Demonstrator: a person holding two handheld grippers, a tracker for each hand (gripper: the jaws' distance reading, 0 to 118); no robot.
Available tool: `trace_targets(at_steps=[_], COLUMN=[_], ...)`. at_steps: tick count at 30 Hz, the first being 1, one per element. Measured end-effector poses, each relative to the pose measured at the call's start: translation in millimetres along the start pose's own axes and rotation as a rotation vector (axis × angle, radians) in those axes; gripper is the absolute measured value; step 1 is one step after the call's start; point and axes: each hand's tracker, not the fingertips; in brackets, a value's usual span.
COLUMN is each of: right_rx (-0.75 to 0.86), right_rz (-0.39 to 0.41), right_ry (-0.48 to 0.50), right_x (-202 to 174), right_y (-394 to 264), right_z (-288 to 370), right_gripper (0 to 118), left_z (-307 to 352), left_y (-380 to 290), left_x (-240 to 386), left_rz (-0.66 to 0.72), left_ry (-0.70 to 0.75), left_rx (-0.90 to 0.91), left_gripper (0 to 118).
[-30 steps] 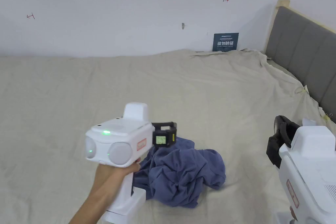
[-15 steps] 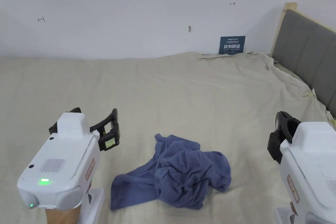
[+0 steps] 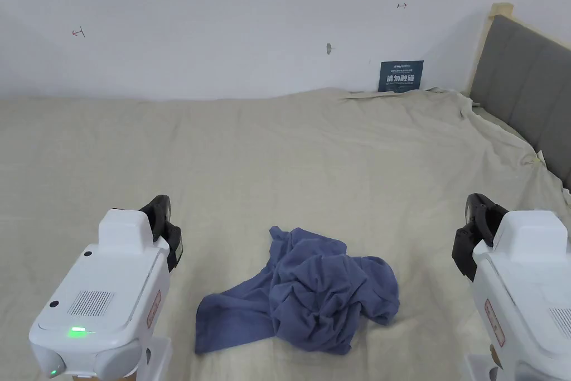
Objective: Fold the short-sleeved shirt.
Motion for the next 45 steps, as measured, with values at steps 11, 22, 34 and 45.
trace_targets(at_steps=[11,22,34,45], right_rx=[-0.026,-0.087,-0.162,-0.38], right_rz=[-0.007,-0.013,-0.017,-0.037], right_ry=[0.002,0.004,0.031,0.114], right_x=[-0.1,0.8,-4.0,-2.3], right_y=[-7.9,-28.0,-48.9,-64.8], right_z=[-7.5,-25.6,-45.4,-111.6], right_gripper=[0,1,1,5], left_z=[-53.1,-101.8,-107.1,-100.0], left_y=[-23.1,-107.5,-159.9,-148.4], left_x=[9.6,11.1,18.3,29.9], left_rz=[0.041,0.168,0.159,0.094], left_ry=[-0.103,-0.1,-0.055,-0.152], left_rx=[-0.487,-0.893,-1.023,-0.968], left_gripper=[0,72,87,0])
